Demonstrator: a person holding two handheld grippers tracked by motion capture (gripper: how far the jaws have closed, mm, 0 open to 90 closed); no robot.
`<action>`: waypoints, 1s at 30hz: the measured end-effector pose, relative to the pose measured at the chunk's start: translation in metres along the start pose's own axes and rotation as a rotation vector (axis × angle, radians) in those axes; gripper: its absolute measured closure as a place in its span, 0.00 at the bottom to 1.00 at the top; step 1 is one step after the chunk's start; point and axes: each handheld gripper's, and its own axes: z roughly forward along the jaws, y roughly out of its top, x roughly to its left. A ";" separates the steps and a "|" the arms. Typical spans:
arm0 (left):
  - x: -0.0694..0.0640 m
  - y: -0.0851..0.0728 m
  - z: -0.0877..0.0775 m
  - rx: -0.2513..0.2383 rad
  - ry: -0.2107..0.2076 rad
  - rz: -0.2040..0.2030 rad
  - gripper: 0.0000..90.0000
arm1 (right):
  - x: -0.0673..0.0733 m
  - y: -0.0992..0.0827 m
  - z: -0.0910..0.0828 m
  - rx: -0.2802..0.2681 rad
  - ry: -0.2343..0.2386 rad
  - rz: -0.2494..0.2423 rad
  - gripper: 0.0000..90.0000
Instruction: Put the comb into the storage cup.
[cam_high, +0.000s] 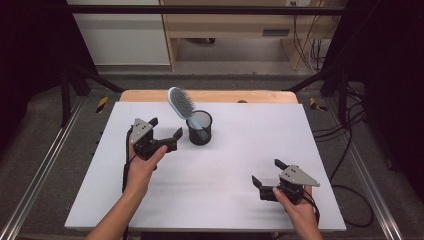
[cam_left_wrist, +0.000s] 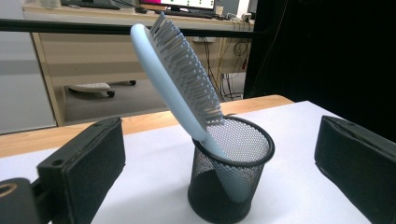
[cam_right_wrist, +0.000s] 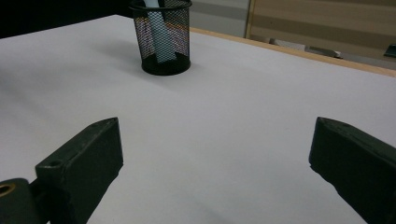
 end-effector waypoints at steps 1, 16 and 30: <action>-0.002 -0.004 -0.004 0.002 -0.004 0.015 0.02 | 0.000 0.000 0.000 0.000 0.001 -0.002 0.04; 0.003 -0.019 -0.029 0.006 -0.007 0.018 0.02 | -0.001 0.000 -0.001 0.002 0.014 -0.004 0.04; 0.020 -0.029 -0.059 0.003 0.018 0.017 0.02 | 0.000 0.000 -0.002 -0.002 0.027 -0.008 0.04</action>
